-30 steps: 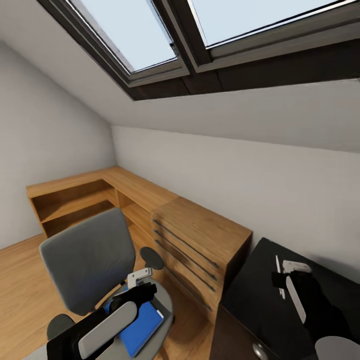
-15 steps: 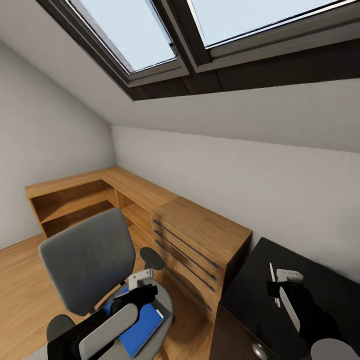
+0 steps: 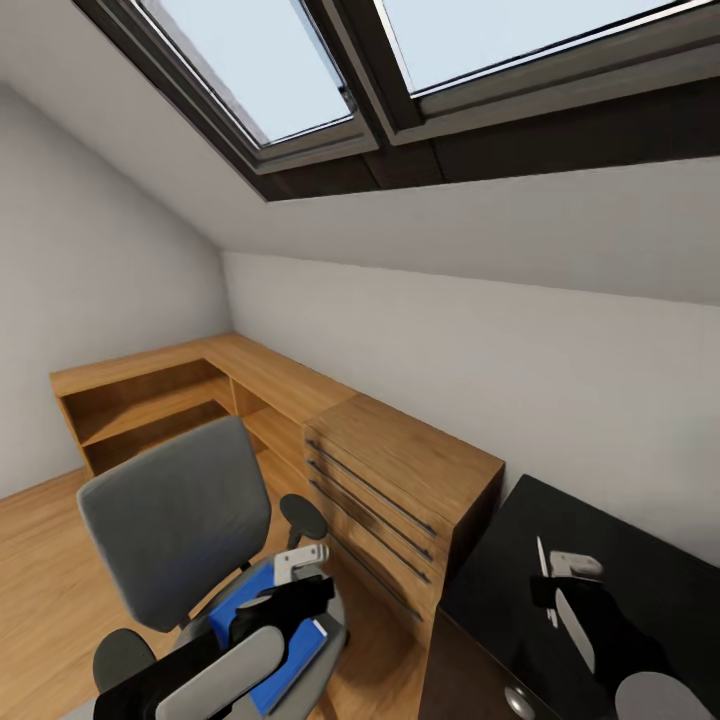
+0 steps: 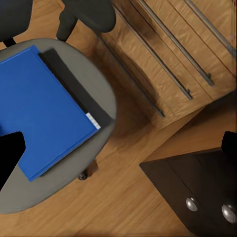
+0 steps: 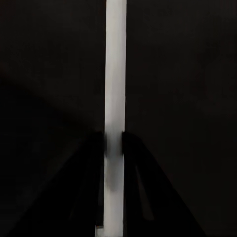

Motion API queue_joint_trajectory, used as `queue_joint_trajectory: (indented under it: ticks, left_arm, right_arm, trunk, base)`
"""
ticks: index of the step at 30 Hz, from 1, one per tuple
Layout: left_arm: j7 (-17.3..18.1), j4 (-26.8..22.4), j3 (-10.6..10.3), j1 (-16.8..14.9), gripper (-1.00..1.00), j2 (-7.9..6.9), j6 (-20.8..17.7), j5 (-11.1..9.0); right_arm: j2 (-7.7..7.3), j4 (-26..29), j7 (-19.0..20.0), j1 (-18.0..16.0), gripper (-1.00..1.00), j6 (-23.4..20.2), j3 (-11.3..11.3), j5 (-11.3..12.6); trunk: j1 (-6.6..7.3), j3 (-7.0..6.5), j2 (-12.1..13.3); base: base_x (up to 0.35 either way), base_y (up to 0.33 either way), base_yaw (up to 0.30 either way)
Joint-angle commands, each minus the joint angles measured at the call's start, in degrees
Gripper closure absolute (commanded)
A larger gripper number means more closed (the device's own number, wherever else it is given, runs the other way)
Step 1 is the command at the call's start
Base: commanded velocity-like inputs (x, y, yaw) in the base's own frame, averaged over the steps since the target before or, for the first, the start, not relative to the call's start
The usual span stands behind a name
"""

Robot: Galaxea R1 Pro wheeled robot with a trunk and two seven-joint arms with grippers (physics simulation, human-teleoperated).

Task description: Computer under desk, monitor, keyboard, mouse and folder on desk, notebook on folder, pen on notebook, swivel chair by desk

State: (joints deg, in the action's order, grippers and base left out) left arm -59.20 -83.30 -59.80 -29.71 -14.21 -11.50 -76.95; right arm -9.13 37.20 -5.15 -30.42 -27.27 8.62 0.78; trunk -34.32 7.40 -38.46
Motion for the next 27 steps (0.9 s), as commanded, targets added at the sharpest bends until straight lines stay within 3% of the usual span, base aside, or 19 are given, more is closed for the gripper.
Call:
queue_joint_trajectory:
  ticks: [1, 2, 3, 8, 14, 18, 21, 27]
  left_arm:
    - [-0.3, -0.3, -0.1, -0.1, -1.00, -0.03, -0.4, -0.1]
    - [-0.3, -0.5, -0.2, -0.1, -1.00, -0.05, -0.4, -0.1]
    - [-0.3, -1.7, -0.3, -0.1, -1.00, -0.10, -0.4, -0.2]
    - [-0.3, -3.2, -0.3, -0.1, -1.00, -0.12, -0.4, -0.4]
    - [-0.3, -3.6, -0.3, -0.1, -1.00, -0.12, -0.4, -0.4]
    - [-0.3, -4.2, -0.3, -0.1, -1.00, -0.14, -0.4, -0.4]
    - [-0.3, -4.7, -0.3, -0.1, -1.00, -0.24, -0.4, -0.4]
    - [-0.3, -4.9, -0.3, -0.1, -1.00, -0.24, -0.4, -0.5]
  right_arm:
    - [0.00, -1.0, 0.0, -0.6, 1.00, 0.2, 0.0, 0.2]
    - [0.00, -2.1, 0.0, -1.2, 1.00, 0.6, 0.0, 0.1]
    - [-0.06, -7.5, 0.0, -4.0, 1.00, 2.9, -0.1, -0.2]
    - [-0.17, -13.8, 0.1, -7.5, 1.00, 5.9, -0.1, -1.7]
    - [-0.29, -15.3, 0.0, -9.5, 1.00, 6.2, -0.1, -1.9]
    - [-0.56, -19.8, -0.1, -14.1, 1.00, 6.1, 0.0, -1.9]
    - [-1.75, -24.0, -0.2, -18.3, 1.00, 5.8, 0.4, -1.5]
    - [-2.17, -26.6, -0.4, -20.5, 1.00, 5.1, 2.2, 1.5]
  trunk:
    - [-0.02, 0.10, -0.1]
    - [-0.02, 0.10, -0.1]
    - [-0.02, 0.10, -0.1]
    - [-0.24, 0.28, -0.5]
    - [-1.56, 1.36, -2.9]
    - [-2.44, 2.08, -4.5]
    - [-3.09, 2.62, -5.7]
    - [-4.41, 3.69, -8.1]
  base:
    - [0.000, 0.000, 0.000]
    - [0.000, 0.000, 0.000]
    - [0.000, 0.000, 0.000]
    - [0.000, 0.000, 0.000]
    - [0.000, 0.000, 0.000]
    - [0.000, 0.000, 0.000]
    - [0.000, 0.000, 0.000]
    - [0.000, 0.000, 0.000]
